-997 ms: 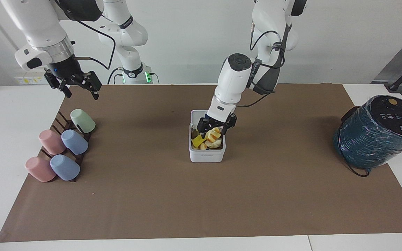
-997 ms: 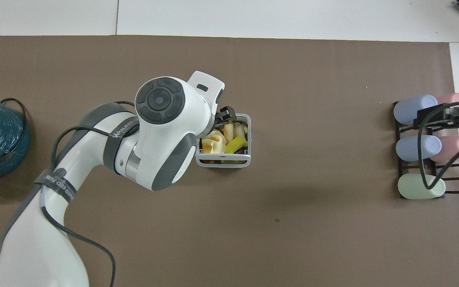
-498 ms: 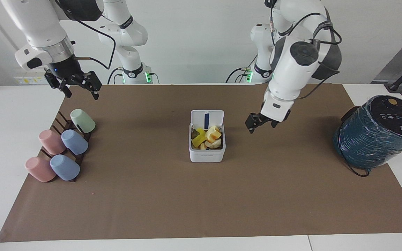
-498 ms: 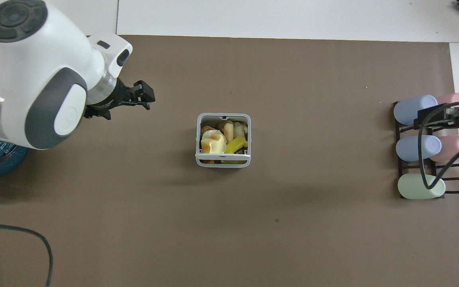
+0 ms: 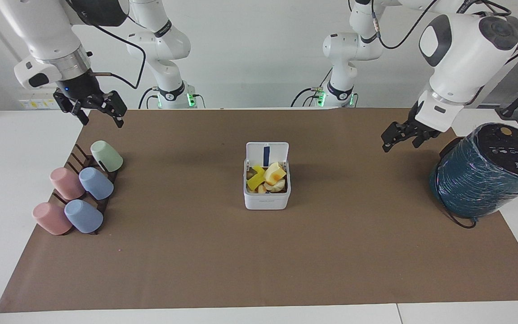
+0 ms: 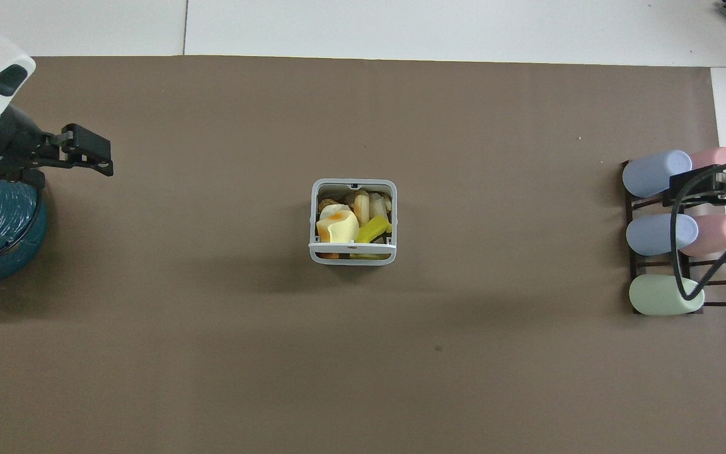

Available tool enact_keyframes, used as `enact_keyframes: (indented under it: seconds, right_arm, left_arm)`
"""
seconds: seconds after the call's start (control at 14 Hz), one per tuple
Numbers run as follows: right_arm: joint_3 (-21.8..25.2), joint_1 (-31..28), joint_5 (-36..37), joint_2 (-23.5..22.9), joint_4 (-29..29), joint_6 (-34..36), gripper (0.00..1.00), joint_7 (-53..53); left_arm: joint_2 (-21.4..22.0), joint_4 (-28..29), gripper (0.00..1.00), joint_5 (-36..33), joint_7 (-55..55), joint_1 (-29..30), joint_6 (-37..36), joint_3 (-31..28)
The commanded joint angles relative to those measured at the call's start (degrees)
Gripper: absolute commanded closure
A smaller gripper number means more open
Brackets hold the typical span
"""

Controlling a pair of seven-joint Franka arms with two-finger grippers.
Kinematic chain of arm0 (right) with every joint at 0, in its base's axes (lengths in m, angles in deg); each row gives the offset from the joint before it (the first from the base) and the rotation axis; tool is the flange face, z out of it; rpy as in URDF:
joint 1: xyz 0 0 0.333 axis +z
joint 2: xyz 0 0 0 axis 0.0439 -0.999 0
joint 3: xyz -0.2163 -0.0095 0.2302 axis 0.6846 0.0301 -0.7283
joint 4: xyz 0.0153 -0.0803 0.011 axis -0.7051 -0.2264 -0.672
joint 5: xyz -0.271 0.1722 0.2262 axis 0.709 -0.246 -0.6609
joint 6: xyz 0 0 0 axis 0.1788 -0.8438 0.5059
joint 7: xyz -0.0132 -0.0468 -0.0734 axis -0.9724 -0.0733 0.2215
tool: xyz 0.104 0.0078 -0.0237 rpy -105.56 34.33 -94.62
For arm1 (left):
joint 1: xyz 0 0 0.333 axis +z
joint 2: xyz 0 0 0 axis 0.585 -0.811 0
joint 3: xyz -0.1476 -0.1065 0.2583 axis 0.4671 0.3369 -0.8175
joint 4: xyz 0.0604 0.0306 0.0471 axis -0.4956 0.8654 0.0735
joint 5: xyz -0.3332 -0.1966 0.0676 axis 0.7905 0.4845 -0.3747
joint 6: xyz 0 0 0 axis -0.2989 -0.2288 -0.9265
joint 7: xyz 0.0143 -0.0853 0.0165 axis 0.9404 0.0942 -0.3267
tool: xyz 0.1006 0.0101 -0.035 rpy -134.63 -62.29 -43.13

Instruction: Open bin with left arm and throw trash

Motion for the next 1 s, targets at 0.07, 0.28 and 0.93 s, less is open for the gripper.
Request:
enact_keyframes:
  seconds: [0.07, 0.28, 0.93]
  right_arm:
    - [0.3, 0.6, 0.2, 1.1, -0.9, 1.0, 0.00, 0.3]
    - [0.3, 0.7, 0.2, 1.1, -0.9, 0.7, 0.00, 0.2]
    - [0.3, 0.8, 0.3, 1.2, -1.1, 1.0, 0.00, 0.5]
  left_arm:
    - [2.3, 0.6, 0.00, -5.1, 4.8, 0.7, -2.7, 0.8]
    - [2.3, 0.6, 0.00, -4.5, 4.4, 0.9, -1.8, 0.8]
    - [2.4, 0.5, 0.00, -1.2, 5.1, 1.3, 0.3, 0.7]
